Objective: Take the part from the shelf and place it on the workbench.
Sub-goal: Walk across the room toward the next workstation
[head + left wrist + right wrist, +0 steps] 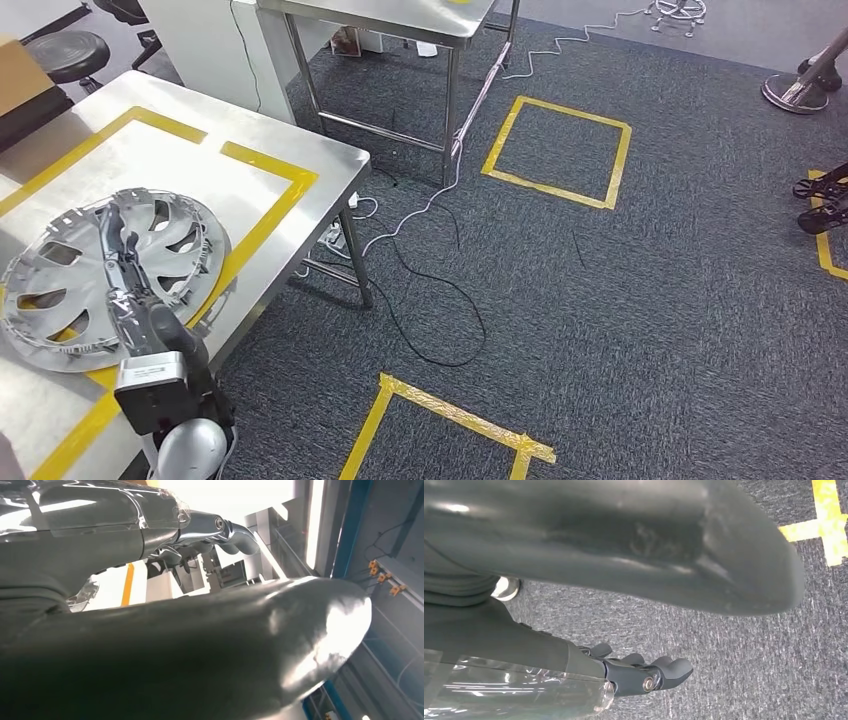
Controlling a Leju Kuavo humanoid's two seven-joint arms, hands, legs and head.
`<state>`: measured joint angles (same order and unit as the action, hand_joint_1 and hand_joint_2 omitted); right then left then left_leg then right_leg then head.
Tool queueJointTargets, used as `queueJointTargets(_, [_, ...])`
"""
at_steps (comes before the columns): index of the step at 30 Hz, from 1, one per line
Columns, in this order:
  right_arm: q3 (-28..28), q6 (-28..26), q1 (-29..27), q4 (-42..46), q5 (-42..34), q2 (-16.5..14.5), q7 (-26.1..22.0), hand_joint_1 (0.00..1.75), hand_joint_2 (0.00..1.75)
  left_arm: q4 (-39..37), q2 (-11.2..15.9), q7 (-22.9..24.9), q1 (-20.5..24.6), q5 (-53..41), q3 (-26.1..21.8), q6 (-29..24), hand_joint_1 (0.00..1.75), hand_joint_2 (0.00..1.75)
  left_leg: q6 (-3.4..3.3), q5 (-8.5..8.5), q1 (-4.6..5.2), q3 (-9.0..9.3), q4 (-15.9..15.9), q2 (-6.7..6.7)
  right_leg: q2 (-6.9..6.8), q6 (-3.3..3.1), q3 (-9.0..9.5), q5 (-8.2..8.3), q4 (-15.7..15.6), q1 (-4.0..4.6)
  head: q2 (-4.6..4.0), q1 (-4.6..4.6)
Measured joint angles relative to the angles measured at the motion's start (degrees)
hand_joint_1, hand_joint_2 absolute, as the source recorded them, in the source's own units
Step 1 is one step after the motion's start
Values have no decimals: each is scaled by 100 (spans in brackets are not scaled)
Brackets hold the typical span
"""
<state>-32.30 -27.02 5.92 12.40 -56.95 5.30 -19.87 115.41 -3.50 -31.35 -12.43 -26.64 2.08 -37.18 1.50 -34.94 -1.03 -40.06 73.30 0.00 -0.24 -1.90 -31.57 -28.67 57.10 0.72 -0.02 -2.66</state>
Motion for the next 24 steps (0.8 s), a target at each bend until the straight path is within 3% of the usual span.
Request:
queueJointTargets(2, [0, -3, 1, 1, 13, -1, 1, 0, 0, -13, 2, -11, 2, 19, 2, 1, 0, 0, -22, 373, 4, 342, -665, 75, -4, 29, 13, -30, 31, 0, 0, 0])
queueJointTargets(4, [0, -14, -1, 1, 41, -2, 1, 0, 0, -20, 3, -19, 4, 25, 8, 1, 0, 0, -60, 547, 26, 623, -1230, 172, -13, 84, 0, -77, 97, 18, 0, 4])
queueJointTargets(7, [-1, -35, -6, 1, 80, -4, 2, 0, 0, -25, 9, -23, 3, 25, 23, 1, 0, 0, -137, 544, 47, 665, -1351, 141, -74, 148, -8, -110, 119, 22, 0, 5])
queueJointTargets(9, [-2, -43, -3, 1, 96, -2, 3, 0, 0, -25, 13, -25, 7, 22, 38, 1, 0, 0, -187, 567, 26, 667, -1370, 80, -68, 210, -52, -236, 259, 2, 0, 13])
queueJointTargets(12, [-3, -57, -6, 1, 104, -1, 3, 0, 0, -25, 15, -28, 8, 7, 54, 1, 0, 0, -227, 579, 11, 665, -1378, -14, -12, 312, -460, -746, 1200, -51, 0, 16])
queueJointTargets(13, [-5, -63, -10, 1, 109, -3, 3, 0, 0, -26, 15, -27, 7, -1, 55, 1, 0, 0, -229, 579, 11, 665, -1378, -52, -9, 328, -616, -863, 1524, -64, 0, 16])
queueJointTargets(14, [-7, -69, -12, 1, 115, -5, 4, 0, 0, -26, 16, -26, 6, -9, 57, 2, 0, 0, -229, 579, 12, 666, -1377, -94, -6, 334, -707, -876, 1692, -71, 0, 16])
queueJointTargets(15, [-10, -74, -13, 1, 123, -5, 5, 0, 0, -27, 16, -24, 6, -17, 60, 2, 0, 0, -229, 579, 12, 670, -1377, -142, 4, 331, -707, -778, 1660, -75, 0, 15])
queueJointTargets(16, [-11, -80, -12, 1, 132, -4, 7, 0, 0, -27, 16, -22, 8, -25, 65, 2, 0, 0, -228, 579, 11, 678, -1376, -195, 28, 318, -600, -582, 1405, -77, 0, 15])
queueJointTargets(17, [-13, -86, -11, 1, 143, -2, 7, 0, 0, -27, 16, -21, 9, -32, 74, 1, 0, 0, -223, 578, 7, 687, -1377, -249, 93, 300, -427, -349, 1013, -79, 0, 15])
queueJointTargets(19, [-15, -94, -15, 2, 162, 5, 7, 0, 0, -27, 16, -21, 16, -41, 91, 1, 0, 0, -187, 581, 6, 685, -1371, -357, 271, 256, -112, -86, 329, -80, 0, 15])
queueJointTargets(20, [-17, -96, -11, 2, 166, 8, 7, 0, 0, -27, 16, -21, 18, -43, 97, 1, 0, 0, -156, 590, -4, 672, -1373, -411, 329, 236, -38, -64, 167, -72, 0, 14])
queueJointTargets(22, [-20, -97, 10, 2, 168, 15, 7, 0, 0, -26, 16, -20, 19, -44, 100, 1, 0, 0, -71, 625, -34, 646, -1397, -517, 291, 187, -4, -79, 90, -45, 0, 11])
queueJointTargets(24, [-24, -98, 26, 2, 168, 21, 7, 0, 0, -26, 17, -19, 15, -44, 100, 1, 0, 0, -22, 564, -33, 599, -1329, -375, 179, 115, 33, -30, 9, -38, 0, 4])
